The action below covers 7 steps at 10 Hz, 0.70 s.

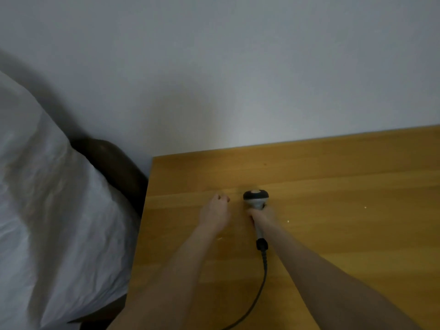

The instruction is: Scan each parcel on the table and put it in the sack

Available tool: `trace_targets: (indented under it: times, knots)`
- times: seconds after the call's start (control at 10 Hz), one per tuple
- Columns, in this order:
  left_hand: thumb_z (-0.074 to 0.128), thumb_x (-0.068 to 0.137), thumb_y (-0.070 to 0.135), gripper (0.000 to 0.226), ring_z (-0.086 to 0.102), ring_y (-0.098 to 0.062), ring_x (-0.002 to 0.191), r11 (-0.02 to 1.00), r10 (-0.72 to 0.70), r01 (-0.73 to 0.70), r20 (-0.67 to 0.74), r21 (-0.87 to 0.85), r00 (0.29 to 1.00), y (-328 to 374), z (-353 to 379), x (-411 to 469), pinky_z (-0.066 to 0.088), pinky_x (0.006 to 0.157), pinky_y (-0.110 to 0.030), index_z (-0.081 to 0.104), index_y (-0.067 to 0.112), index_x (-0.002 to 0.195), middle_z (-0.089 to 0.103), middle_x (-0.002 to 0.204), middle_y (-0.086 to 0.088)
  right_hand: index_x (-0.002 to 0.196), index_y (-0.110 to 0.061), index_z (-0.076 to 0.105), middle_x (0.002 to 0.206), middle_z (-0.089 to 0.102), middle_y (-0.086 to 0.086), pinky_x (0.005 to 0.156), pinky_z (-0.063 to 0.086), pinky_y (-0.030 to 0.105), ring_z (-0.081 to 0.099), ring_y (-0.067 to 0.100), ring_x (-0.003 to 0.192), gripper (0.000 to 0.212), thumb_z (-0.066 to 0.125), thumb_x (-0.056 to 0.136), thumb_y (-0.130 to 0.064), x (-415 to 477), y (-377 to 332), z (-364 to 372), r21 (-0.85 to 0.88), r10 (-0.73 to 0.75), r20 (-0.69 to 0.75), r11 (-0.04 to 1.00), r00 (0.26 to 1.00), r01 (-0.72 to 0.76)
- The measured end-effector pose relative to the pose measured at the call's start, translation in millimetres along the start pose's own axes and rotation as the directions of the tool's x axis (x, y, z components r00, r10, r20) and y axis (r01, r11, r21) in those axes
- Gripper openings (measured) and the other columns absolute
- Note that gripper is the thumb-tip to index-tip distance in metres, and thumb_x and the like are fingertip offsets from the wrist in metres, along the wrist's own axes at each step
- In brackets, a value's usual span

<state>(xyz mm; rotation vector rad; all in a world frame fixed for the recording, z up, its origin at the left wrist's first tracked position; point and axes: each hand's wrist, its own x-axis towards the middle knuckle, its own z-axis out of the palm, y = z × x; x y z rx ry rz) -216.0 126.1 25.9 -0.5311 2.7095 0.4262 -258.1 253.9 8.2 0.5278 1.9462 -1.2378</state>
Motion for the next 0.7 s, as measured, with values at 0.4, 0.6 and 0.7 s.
trace_targets:
  times: [0.4,0.6,0.7]
  knots:
    - [0.055,0.095,0.02,0.043,0.047,-0.02,0.124,1.0,0.007,-0.006,0.029,-0.024,1.0,-5,11,27,0.044,0.094,-0.032,0.046,0.019,0.137,0.042,0.14,-0.002,0.098,-0.004,0.051,0.093,0.05,0.012,0.072,0.039,0.033,0.05,0.025,0.087,0.01,0.058,0.094,-0.01,18,1,2,-0.08,0.006,0.02,0.997,1.0,-0.004]
    - [0.054,0.095,0.02,0.042,0.048,-0.022,0.12,1.0,0.006,-0.005,0.037,-0.013,0.999,-4,2,30,0.045,0.092,-0.033,0.046,0.017,0.136,0.045,0.133,-0.004,0.113,-0.003,0.052,0.105,0.054,0.013,0.082,0.048,0.037,0.054,0.027,0.097,0.026,0.063,0.092,-0.014,19,1,-6,-0.078,0.029,0.043,0.997,0.999,-0.026]
    - [0.054,0.095,0.019,0.041,0.049,-0.022,0.118,0.999,0.017,-0.016,0.023,-0.042,1.0,1,-4,28,0.044,0.087,-0.031,0.046,0.016,0.135,0.045,0.132,-0.004,0.124,-0.001,0.051,0.108,0.054,0.014,0.078,0.048,0.034,0.054,0.027,0.098,0.036,0.061,0.093,-0.015,17,-4,-14,-0.176,0.024,-0.013,0.984,1.0,-0.026]
